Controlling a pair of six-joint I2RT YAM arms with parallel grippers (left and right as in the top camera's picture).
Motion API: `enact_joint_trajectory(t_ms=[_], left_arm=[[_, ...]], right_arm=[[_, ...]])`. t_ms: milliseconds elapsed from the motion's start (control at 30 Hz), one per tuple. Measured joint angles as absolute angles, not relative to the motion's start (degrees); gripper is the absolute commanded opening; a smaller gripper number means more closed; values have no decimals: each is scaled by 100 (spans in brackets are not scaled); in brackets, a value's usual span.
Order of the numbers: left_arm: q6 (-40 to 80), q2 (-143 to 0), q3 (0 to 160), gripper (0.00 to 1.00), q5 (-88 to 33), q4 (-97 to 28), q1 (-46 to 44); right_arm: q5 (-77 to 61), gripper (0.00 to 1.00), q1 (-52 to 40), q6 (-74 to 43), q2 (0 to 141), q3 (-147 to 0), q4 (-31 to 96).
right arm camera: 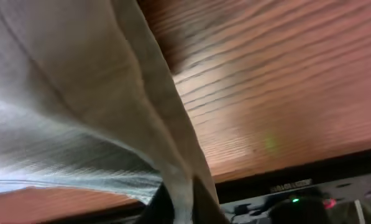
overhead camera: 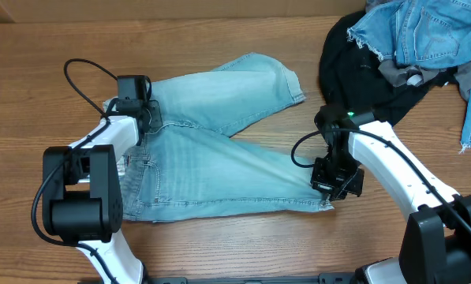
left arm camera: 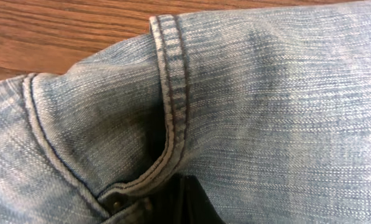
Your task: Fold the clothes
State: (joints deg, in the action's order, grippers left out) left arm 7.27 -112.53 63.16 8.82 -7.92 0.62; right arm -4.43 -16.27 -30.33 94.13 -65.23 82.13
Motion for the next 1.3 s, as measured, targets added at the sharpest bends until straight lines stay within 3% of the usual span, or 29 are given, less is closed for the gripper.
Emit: enact_joint_trajectory(t_ms=[33, 67, 133, 367, 467, 567, 633, 900, 1100, 1300], left_arm=[[727, -11253, 6316, 4, 915, -797, 47], [727, -11253, 6316, 4, 921, -797, 40], [727, -11253, 6316, 4, 923, -799, 40], [722, -11253, 6698, 4, 1009, -1734, 40], [703, -11253, 7341, 4, 1120, -2620, 43], [703, -11168, 7926, 4, 1138, -3022, 43], [701, -10888, 8213, 4, 1057, -3426, 43], [690, -9561, 7926, 4, 285, -5129, -344], [1094, -8215, 5789, 4, 82, -5013, -1184], [1706, -7640, 4766, 4, 161, -4644, -1920]], right_arm=[[-384, 48, -1627, -3140, 9413, -6523, 8215], [-213, 61, -1625, -3164, 9413, -6523, 8291], [-60, 68, -1621, -3245, 9413, -6523, 8366], [222, 70, -1621, -3295, 9413, -6960, 8449], [283, 78, -1621, -3269, 9218, -7428, 8335], [169, 77, -1616, -3013, 8803, -7537, 7887], [10, 61, -1616, -2659, 8648, -7581, 7708], [-141, 62, -1284, -2244, 8639, -7083, 6820], [-1120, 62, -314, -1573, 8641, -6801, 5992], [-1737, 62, -38, -1393, 9008, -6801, 6014]])
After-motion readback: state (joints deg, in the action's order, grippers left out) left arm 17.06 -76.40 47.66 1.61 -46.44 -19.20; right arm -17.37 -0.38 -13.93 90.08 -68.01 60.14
